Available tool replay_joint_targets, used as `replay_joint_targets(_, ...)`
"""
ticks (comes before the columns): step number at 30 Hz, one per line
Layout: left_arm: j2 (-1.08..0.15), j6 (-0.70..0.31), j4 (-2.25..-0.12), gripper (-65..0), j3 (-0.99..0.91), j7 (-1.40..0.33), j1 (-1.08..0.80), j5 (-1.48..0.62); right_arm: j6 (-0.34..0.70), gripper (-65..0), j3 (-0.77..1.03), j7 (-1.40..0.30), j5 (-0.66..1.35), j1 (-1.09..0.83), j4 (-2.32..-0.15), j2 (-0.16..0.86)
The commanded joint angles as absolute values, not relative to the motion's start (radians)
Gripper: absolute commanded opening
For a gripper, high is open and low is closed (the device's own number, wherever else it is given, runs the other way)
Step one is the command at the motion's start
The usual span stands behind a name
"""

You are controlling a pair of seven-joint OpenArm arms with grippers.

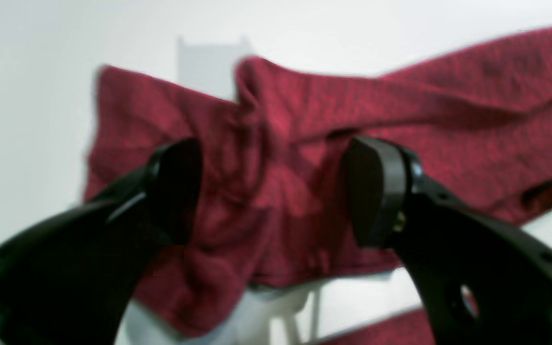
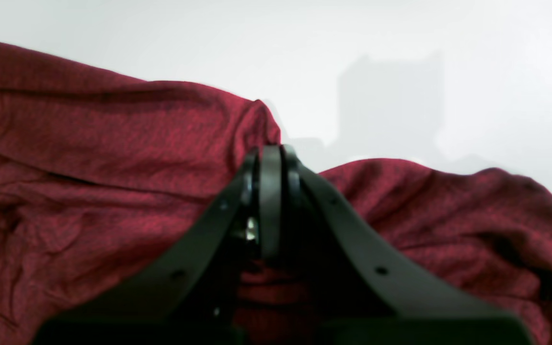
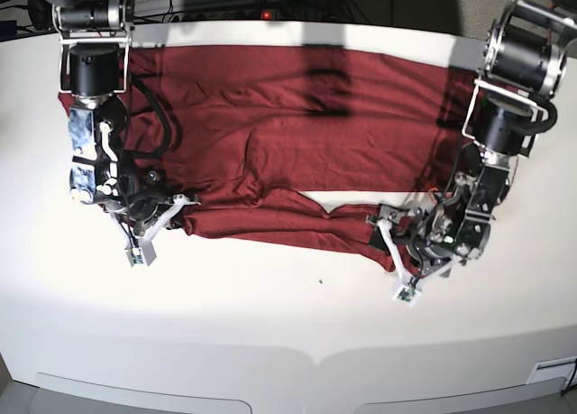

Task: Fold the T-shirt properly
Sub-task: 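Regrip the sleeve end with the left gripper near the shirt edge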

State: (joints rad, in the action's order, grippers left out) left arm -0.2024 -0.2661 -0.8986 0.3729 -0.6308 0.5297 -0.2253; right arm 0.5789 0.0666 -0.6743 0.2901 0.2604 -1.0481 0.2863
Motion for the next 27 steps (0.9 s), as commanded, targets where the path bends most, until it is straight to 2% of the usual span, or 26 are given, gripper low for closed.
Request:
replay_joint_targets(1,-0.205,-0.265,-0.915,-19.9,0.368,-0.619,0.573,-0.229,0.576,-65.0,0.065,-0.723,0.268,0.263,-1.047,0.291)
replay_joint_targets(24,-0.203,-0.263,-0.916,-20.4,0.368,-0.627,0.569,-0.262,0.576,-65.0,0.065,-0.723,0.266,0.263,-1.047,0.291)
replay_joint_targets(27,-0.202,-0.226,-0.916,-20.6,0.368,-0.596,0.574,-0.250,0.576,-65.0,0.065,-0.725,0.266,0.263,-1.047,0.291)
